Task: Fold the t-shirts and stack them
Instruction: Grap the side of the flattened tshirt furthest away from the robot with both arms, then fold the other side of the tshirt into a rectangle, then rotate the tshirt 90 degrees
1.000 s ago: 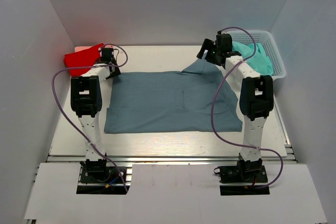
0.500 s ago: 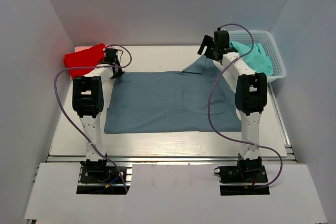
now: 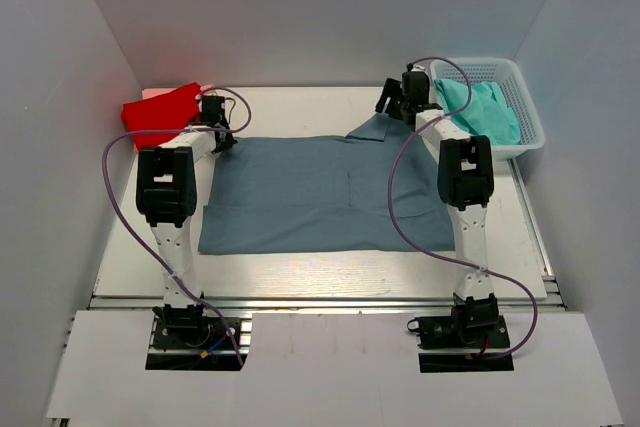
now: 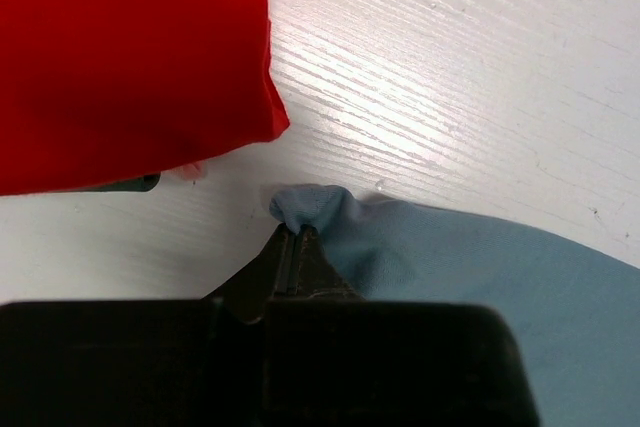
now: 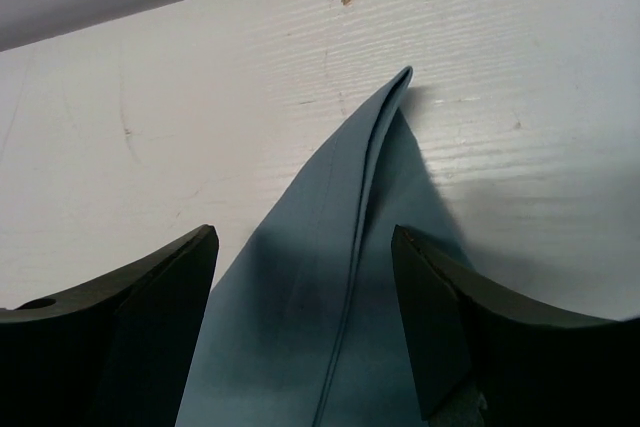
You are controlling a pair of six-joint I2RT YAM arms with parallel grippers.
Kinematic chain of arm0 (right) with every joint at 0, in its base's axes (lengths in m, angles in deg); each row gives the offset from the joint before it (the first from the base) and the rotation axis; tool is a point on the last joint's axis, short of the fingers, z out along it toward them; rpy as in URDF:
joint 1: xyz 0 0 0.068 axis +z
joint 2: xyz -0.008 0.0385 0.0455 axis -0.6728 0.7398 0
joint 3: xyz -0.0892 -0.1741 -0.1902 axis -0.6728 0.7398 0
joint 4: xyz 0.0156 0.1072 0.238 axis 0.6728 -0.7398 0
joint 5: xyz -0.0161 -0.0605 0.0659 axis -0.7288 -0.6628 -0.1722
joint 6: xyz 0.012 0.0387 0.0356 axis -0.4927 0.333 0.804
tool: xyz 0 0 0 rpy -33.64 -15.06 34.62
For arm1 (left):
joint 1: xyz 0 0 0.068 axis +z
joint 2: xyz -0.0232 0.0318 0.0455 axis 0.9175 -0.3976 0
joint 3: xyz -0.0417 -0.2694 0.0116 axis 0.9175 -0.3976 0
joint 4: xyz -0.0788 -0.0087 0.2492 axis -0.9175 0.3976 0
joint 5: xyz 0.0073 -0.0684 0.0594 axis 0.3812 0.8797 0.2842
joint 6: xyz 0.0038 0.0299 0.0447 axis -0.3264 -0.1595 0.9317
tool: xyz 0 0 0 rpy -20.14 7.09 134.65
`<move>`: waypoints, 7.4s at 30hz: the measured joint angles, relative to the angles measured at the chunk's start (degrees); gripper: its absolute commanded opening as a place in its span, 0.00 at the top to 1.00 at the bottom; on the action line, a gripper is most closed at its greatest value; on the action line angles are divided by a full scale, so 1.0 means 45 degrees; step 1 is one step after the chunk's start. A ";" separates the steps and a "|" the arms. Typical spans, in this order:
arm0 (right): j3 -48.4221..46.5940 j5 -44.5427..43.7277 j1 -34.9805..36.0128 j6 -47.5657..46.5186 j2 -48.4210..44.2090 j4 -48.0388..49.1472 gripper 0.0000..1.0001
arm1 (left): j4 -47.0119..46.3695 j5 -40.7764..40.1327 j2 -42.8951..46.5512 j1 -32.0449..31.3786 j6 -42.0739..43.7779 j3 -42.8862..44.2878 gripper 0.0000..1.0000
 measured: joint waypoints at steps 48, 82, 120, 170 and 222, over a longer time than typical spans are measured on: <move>0.6581 -0.0709 -0.0146 -0.0505 -0.6013 0.3818 1.00 | 0.0578 -0.0534 0.2608 -0.0010 -0.0311 -0.2856 1.00; 1.4717 -0.1753 -0.0092 0.1656 -1.6014 -0.2200 1.00 | 0.0646 0.0379 0.9049 -0.0015 -0.1180 -0.7791 1.00; 1.6524 0.1671 -0.0078 0.1608 -1.4081 -0.0821 0.10 | 0.2603 0.2807 0.7635 -0.0301 -0.3876 -0.7344 0.00; 0.3502 0.1627 -0.0403 0.1195 -0.3007 -0.4337 0.10 | 0.2059 0.3517 0.4779 0.0117 -0.1302 -0.3643 0.00; -0.2715 0.5722 0.1851 -0.0078 0.1452 -0.2414 0.10 | 0.4517 0.7174 0.4498 -1.0788 0.1681 -0.4546 0.00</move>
